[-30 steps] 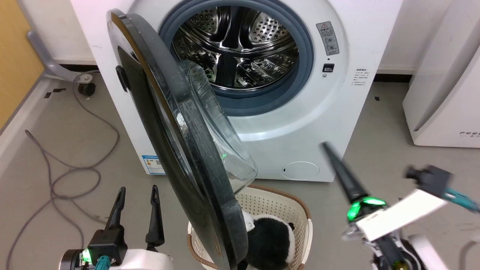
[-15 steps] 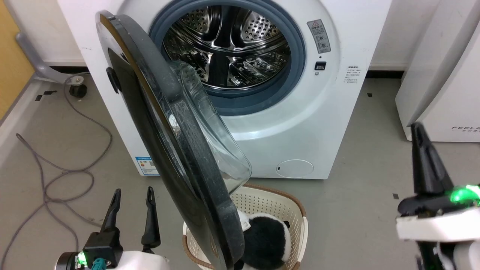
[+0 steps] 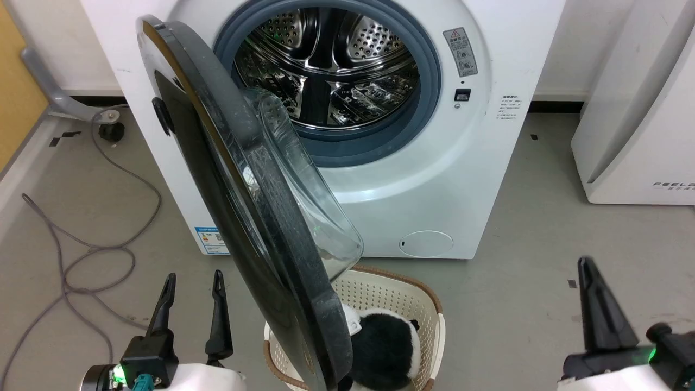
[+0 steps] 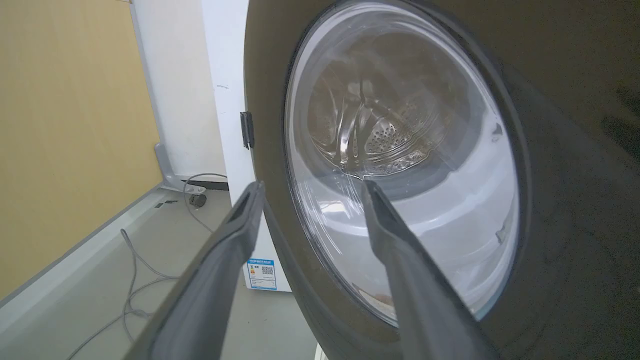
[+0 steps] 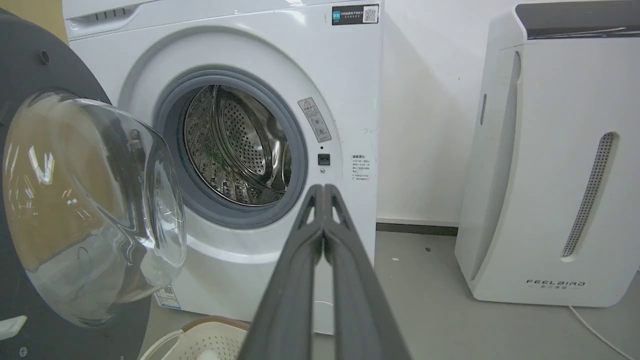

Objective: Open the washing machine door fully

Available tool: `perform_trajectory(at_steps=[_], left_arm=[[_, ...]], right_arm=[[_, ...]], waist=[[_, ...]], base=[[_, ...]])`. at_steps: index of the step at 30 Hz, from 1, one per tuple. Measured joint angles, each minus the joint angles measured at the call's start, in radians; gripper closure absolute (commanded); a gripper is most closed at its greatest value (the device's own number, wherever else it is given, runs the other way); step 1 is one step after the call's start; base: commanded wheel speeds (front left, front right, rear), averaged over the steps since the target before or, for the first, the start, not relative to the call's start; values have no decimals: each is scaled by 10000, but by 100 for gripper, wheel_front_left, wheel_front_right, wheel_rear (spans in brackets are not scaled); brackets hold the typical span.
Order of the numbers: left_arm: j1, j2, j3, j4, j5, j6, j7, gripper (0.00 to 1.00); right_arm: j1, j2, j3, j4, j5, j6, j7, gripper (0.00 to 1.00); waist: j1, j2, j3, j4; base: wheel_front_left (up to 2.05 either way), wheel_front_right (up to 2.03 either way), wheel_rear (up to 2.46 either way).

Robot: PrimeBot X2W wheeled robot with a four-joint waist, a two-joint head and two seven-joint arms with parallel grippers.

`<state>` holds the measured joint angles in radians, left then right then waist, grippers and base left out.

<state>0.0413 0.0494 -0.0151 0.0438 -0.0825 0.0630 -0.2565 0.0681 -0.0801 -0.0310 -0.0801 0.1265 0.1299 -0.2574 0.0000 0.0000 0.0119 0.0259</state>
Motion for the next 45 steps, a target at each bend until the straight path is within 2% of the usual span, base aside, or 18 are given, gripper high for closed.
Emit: perform_trajectory(at_steps=[3, 4, 5, 6, 11, 13, 23, 28, 35, 45], left_arm=[[0, 0, -4, 6, 0, 0, 0, 0], [0, 0, -2, 8, 0, 0, 0, 0], [0, 0, -2, 12, 0, 0, 0, 0], [0, 0, -2, 27, 0, 4, 0, 0], [0, -2, 56, 6, 0, 105, 0, 0], [-1, -2, 104, -100, 19, 178, 0, 98], [-670, -2, 483, -1363, 247, 115, 0, 100], [-1213, 4, 470, -2642, 180, -171, -12, 100], [-1534, 0, -472, -3960, 54, -514, -12, 100], [-1587, -6, -2696, -4462, 326, -1135, -12, 100]], right_arm=[[127, 150, -36, 430, 359, 0, 2, 100], [136, 165, -29, 510, 364, 0, 0, 92], [138, 176, -15, 585, 364, 0, 2, 64], [147, 205, -23, 723, 330, 0, 0, 0], [149, 234, -71, 796, 221, 0, 0, 0], [149, 244, -117, 796, 151, 0, 0, 0], [148, 251, -236, 631, 151, 0, 0, 0], [149, 255, -221, 602, 173, 0, 0, 0], [153, 255, -171, 575, 247, 0, 0, 0], [195, 257, -130, 562, 247, 0, 0, 0]], waist=[[0, 0, -10, -14], [1, 0, -14, -18], [0, 0, -19, -21], [0, 0, -45, -22], [1, 0, -99, -11], [0, 0, -121, -11], [0, 0, -169, 44], [0, 0, -202, 49], [0, 0, -267, 56], [0, 0, -324, 102]], base=[[0, 0, 0], [0, 0, 0], [0, 0, 0], [0, 0, 0], [0, 0, 0], [0, 0, 0], [0, 0, 0], [0, 0, 0], [0, 0, 0], [0, 0, 0]])
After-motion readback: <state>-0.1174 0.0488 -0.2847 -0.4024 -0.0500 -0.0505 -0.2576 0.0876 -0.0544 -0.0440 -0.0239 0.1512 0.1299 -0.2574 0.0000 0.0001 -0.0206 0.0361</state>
